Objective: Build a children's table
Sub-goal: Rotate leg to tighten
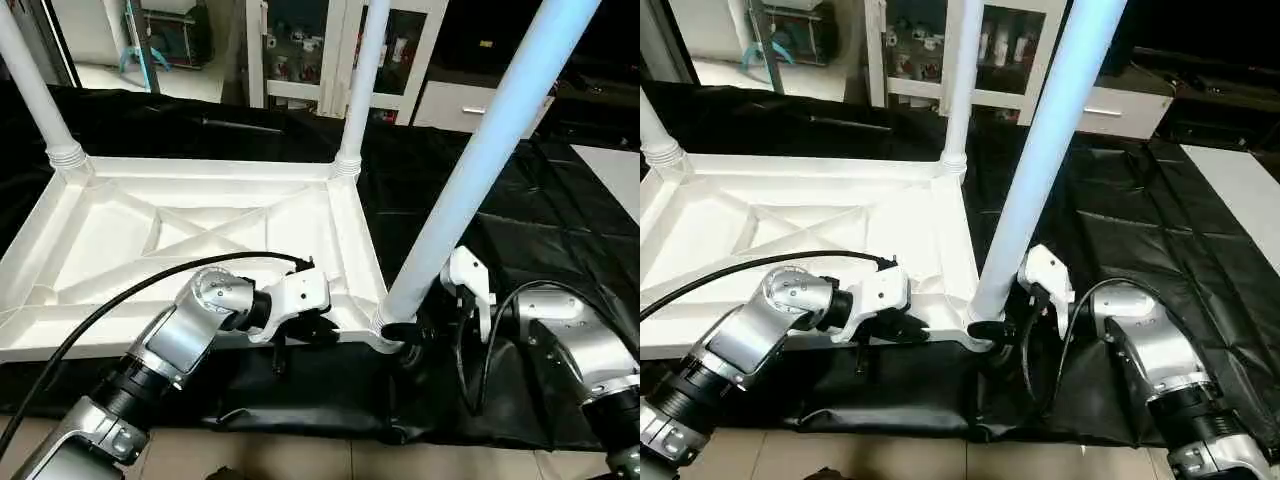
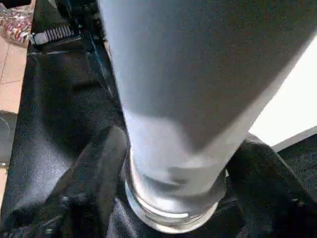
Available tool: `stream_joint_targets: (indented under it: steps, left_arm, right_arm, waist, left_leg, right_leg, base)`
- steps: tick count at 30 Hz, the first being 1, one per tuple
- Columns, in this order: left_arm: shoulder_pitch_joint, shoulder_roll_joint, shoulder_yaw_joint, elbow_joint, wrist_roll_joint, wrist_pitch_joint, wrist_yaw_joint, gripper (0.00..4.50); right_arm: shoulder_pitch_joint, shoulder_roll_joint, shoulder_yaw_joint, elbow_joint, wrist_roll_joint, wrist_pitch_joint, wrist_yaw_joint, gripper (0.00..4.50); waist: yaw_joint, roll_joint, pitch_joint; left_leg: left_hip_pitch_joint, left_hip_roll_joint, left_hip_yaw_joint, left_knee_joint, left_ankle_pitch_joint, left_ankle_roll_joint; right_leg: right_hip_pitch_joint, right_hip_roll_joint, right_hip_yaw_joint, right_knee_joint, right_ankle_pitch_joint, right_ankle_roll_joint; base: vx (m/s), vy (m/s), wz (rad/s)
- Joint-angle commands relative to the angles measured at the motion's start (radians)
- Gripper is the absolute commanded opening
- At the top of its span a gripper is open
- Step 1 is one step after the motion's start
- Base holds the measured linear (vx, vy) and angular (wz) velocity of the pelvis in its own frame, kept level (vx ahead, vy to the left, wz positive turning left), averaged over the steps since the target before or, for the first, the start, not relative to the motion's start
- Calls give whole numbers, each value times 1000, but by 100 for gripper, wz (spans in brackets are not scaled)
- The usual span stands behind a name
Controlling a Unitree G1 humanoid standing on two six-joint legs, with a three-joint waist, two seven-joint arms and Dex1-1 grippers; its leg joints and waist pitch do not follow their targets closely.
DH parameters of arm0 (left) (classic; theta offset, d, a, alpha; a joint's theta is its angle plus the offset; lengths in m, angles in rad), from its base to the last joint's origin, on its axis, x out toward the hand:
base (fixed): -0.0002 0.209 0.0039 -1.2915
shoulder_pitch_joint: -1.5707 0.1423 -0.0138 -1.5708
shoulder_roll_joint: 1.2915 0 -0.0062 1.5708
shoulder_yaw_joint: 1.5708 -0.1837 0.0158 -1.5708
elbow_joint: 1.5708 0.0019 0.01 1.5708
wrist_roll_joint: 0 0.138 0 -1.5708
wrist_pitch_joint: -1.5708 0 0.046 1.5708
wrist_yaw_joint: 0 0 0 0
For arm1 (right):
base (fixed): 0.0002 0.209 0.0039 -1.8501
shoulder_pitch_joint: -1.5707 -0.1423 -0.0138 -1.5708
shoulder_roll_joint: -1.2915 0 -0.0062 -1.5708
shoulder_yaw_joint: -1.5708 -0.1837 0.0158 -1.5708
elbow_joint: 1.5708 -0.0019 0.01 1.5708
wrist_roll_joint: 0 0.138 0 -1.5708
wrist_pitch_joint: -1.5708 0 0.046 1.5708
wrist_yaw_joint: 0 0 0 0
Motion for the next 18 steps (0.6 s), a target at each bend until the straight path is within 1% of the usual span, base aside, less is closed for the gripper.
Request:
stream_joint_targets:
  steps: [1,2,3,5,10,11,14,15,16,17,18]
  left_arm:
    - [16,-5,-42,-12,9,5,-24,0]
    - [16,-5,-42,-12,9,5,-24,0]
    - [17,-4,-42,-14,8,7,-24,0]
    - [17,-4,-42,-14,8,8,-25,0]
    - [22,2,-44,-19,7,10,-31,0]
    - [20,2,-44,-18,7,11,-32,0]
    - [19,0,-43,-15,6,14,-31,0]
    - [19,-3,-39,-14,4,19,-26,0]
    - [17,-21,-23,-1,-3,35,0,0]
    - [15,-29,-16,5,-6,39,10,0]
    - [4,-51,0,28,-7,53,45,0]
  right_arm:
    - [-18,2,6,12,-9,-20,16,292]
    - [-18,2,6,13,-10,-21,17,275]
    - [-19,3,6,16,-11,-23,22,275]
    - [-20,6,5,26,-15,-32,31,259]
    - [-24,9,7,40,-19,-43,40,247]
    - [-25,11,7,44,-20,-44,41,246]
    - [-25,16,4,51,-21,-42,38,246]
    - [-23,24,-1,56,-19,-31,24,246]
    - [-23,49,-11,85,-36,-13,-51,245]
    - [-25,58,-14,98,-46,-10,-83,245]
    - [-33,80,-23,128,-61,-2,-144,245]
  waist:
    - [-5,-4,-62]
    - [-5,-6,-62]
    - [-4,-5,-62]
    - [-4,-5,-63]
    - [-5,-5,-63]
    - [-5,-3,-64]
    - [-6,-4,-64]
    - [-6,-4,-64]
    - [-8,-5,-63]
    - [-6,-2,-62]
    - [-11,-3,-61]
  left_leg:
    - [16,29,-9,-69,-204,34]
    - [15,29,-9,-69,-205,33]
    - [16,29,-9,-69,-204,33]
    - [16,30,-9,-69,-203,32]
    - [17,29,-10,-69,-212,31]
    - [17,29,-10,-69,-211,30]
    - [17,29,-9,-69,-208,30]
    - [17,29,-10,-69,-208,30]
    - [17,29,-8,-69,-210,28]
    - [16,28,-10,-70,-216,24]
    - [16,27,-11,-73,-241,12]
  right_leg:
    - [43,-42,35,-55,-216,-216]
    - [44,-43,35,-55,-221,-213]
    - [44,-43,35,-55,-223,-212]
    - [43,-43,35,-55,-221,-211]
    - [43,-42,35,-55,-220,-213]
    - [43,-42,35,-55,-218,-213]
    - [44,-41,35,-54,-208,-217]
    - [44,-41,34,-54,-207,-217]
    - [42,-41,36,-55,-209,-221]
    - [42,-41,34,-57,-223,-217]
    - [41,-40,34,-60,-259,-206]
  base:
    - [0,0,0]
    - [0,0,0]
    - [0,0,0]
    - [0,0,0]
    - [0,0,0]
    - [0,0,0]
    - [0,0,0]
    - [0,0,0]
    - [0,0,0]
    - [0,0,0]
    - [0,0,0]
